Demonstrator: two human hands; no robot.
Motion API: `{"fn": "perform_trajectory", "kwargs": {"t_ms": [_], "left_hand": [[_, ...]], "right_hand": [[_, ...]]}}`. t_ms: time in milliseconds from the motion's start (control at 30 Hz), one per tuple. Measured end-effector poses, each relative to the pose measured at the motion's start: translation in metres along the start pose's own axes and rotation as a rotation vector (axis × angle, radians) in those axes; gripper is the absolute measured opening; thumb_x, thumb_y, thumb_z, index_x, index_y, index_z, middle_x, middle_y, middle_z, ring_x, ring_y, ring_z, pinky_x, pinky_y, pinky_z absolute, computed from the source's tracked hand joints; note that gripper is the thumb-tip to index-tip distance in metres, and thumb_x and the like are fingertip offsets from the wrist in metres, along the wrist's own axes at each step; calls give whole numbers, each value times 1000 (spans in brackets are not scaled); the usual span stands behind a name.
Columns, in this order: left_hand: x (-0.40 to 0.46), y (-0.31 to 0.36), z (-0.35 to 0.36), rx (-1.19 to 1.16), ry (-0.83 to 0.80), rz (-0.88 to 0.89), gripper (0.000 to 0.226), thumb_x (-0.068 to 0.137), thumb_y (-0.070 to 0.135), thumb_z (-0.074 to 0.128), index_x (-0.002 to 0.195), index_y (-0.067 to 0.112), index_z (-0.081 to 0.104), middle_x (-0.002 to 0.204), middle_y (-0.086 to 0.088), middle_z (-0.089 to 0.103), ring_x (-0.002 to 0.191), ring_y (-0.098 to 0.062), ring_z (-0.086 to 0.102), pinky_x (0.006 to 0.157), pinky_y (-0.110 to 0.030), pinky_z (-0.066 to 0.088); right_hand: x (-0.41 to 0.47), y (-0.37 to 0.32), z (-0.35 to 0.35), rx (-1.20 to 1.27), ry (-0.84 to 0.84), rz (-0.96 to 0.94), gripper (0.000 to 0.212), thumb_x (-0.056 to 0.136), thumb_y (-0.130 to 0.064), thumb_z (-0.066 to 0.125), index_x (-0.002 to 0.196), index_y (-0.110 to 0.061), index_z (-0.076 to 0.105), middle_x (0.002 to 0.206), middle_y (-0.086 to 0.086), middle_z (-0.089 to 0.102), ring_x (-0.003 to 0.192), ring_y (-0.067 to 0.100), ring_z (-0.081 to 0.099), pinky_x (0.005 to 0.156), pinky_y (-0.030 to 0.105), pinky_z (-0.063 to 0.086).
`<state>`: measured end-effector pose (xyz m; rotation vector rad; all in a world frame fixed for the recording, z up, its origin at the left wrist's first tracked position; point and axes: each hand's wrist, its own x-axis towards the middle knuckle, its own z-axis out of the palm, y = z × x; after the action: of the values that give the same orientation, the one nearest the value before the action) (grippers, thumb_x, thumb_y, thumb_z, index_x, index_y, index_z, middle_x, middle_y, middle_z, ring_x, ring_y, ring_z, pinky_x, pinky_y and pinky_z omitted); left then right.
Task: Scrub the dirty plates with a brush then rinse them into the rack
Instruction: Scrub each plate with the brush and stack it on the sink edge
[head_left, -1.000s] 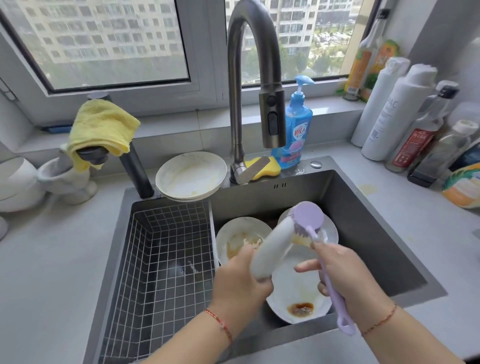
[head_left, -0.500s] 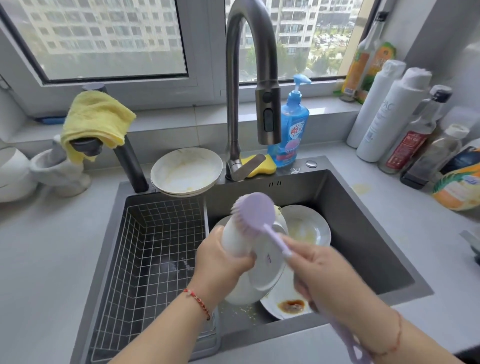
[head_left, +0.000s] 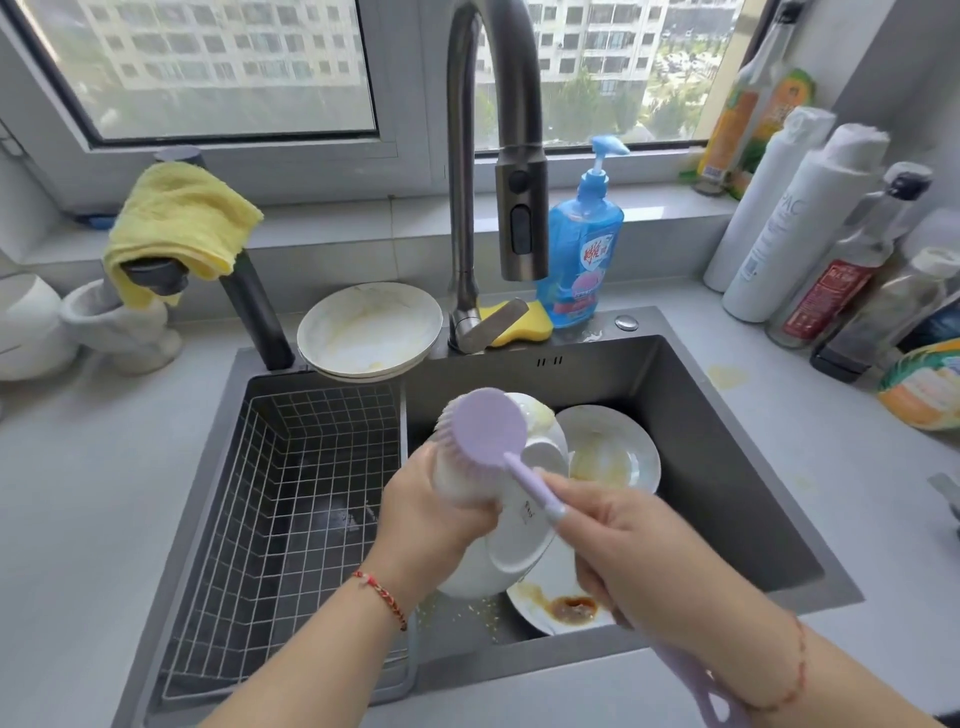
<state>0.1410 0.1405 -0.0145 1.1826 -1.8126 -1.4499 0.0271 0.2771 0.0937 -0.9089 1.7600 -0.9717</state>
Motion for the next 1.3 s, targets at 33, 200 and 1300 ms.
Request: {"fn": "perform_trajectory", "kwargs": {"t_ms": [33, 200, 1300], "left_hand": [[-2, 2, -2, 34, -6, 11, 45, 62, 8, 89, 91, 28, 61, 86, 9, 69, 79, -9, 67, 64, -21, 52], [-3, 4, 1, 89, -13, 65, 43, 64, 11, 89, 89, 30, 59, 85, 12, 66, 74, 8, 62, 57, -9, 48], [10, 33, 6, -222, -26, -97, 74, 38, 38, 92, 102, 13, 64, 93, -4, 75, 85, -22, 74, 70, -40, 62]], "right_hand": [[5, 1, -8, -3, 56, 13, 31, 99, -35, 45, 112, -59, 59, 44, -8, 30, 39, 8, 25, 43, 21, 26], [17, 12, -42, 39, 214, 114, 28, 94, -50, 48, 116, -45, 65, 52, 2, 31, 51, 16, 26, 45, 24, 29], [85, 83, -81, -78, 209, 42, 71, 57, -36, 90, 111, -24, 46, 100, -3, 61, 88, 14, 63, 77, 34, 55]]}}
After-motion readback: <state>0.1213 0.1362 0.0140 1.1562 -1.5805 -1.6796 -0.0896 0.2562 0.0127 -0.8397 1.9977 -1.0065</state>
